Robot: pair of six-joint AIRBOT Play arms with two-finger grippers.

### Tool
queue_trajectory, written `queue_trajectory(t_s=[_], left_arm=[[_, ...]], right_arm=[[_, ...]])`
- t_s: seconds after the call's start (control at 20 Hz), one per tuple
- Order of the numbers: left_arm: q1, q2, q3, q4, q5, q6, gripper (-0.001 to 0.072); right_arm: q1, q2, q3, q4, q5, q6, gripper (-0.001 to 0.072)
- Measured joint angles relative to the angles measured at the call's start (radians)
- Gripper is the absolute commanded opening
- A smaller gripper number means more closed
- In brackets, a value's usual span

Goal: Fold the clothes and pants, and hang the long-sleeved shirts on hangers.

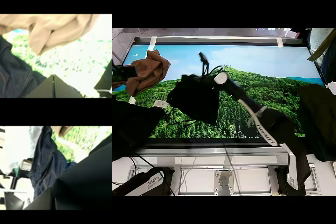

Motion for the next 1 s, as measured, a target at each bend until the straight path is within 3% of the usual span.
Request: queue_trajectory(t_s=[0.05, 0.35, 0.4, 0.45, 0.5, 0.8, 0.95, 1.0], left_arm=[[0.008, 0.002, -0.021, -0.011, 0.001, 0.0, 0.0013], [0.024, 0.008, -0.175, -0.053, 0.011, 0.0, 0.0013], [0.026, 0.01, -0.19, -0.056, 0.011, 0.0, 0.0013], [0.026, 0.015, -0.2, -0.058, 0.011, 0.0, 0.0013], [0.026, 0.022, -0.208, -0.059, 0.01, 0.0, 0.0013], [0.027, 0.071, -0.225, -0.059, 0.024, 0.0, 0.0013], [0.027, 0.08, -0.227, -0.059, 0.026, 0.0, 0.0013], [0.027, 0.082, -0.227, -0.059, 0.026, 0.0, 0.0013]], right_arm=[[0.014, -0.017, 0.009, 0.019, -0.02, 0.0, 0.0493], [-0.004, -0.013, 0.029, 0.127, -0.082, -0.089, 0.0487], [-0.036, -0.003, 0.03, 0.121, -0.071, -0.099, 0.0459], [-0.077, 0.009, 0.031, 0.095, -0.037, -0.106, 0.0404], [-0.121, 0.019, 0.031, 0.064, 0.02, -0.105, 0.0397], [-0.344, 0.046, -0.077, -0.229, 0.46, 0.053, 0.0412], [-0.353, 0.047, -0.162, -0.321, 0.497, 0.097, 0.0416], [-0.35, 0.048, -0.181, -0.341, 0.498, 0.106, 0.0451]])
